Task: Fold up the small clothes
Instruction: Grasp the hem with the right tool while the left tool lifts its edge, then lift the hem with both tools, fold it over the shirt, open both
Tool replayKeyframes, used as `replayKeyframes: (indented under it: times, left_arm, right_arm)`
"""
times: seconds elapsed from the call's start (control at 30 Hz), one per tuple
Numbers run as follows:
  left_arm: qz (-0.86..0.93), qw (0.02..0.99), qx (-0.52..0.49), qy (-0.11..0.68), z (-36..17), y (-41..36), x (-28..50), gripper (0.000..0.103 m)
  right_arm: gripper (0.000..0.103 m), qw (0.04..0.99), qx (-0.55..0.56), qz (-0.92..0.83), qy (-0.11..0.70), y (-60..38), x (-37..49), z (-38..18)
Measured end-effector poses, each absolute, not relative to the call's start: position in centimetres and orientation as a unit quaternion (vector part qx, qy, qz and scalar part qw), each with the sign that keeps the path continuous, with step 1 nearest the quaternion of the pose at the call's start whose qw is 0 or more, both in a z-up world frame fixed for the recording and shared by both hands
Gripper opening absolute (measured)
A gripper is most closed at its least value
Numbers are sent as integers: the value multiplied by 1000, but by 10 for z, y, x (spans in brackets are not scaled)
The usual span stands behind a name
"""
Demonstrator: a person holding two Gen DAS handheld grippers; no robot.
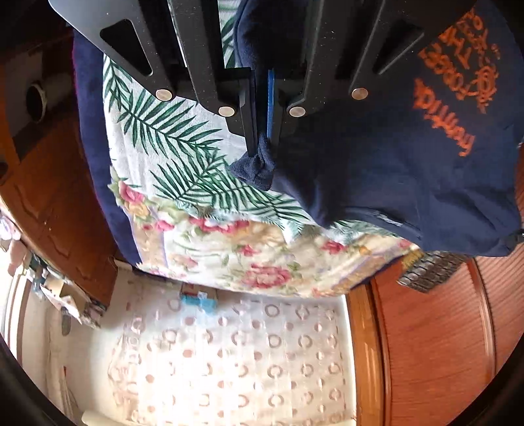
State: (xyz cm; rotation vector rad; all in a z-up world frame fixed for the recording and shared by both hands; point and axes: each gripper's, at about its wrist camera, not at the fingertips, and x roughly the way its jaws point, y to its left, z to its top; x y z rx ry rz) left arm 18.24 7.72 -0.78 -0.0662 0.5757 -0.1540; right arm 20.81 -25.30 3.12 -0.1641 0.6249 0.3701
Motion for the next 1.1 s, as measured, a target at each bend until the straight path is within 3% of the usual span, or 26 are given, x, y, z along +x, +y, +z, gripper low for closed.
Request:
replayKeyframes:
  times: [0.47, 0.8, 1.1]
  left_arm:
    - [-78, 961, -43, 262, -2, 86, 102, 5]
    - [-83, 952, -81, 284, -30, 96, 41, 5]
    - [-76, 948, -90, 296, -39, 101, 14, 5]
  right_arm:
    - [4, 946, -75, 194, 247, -271, 117, 51]
    - [4, 949, -19, 191, 249, -308, 47, 36]
    - [4, 949, -34, 188, 250, -311, 15, 33]
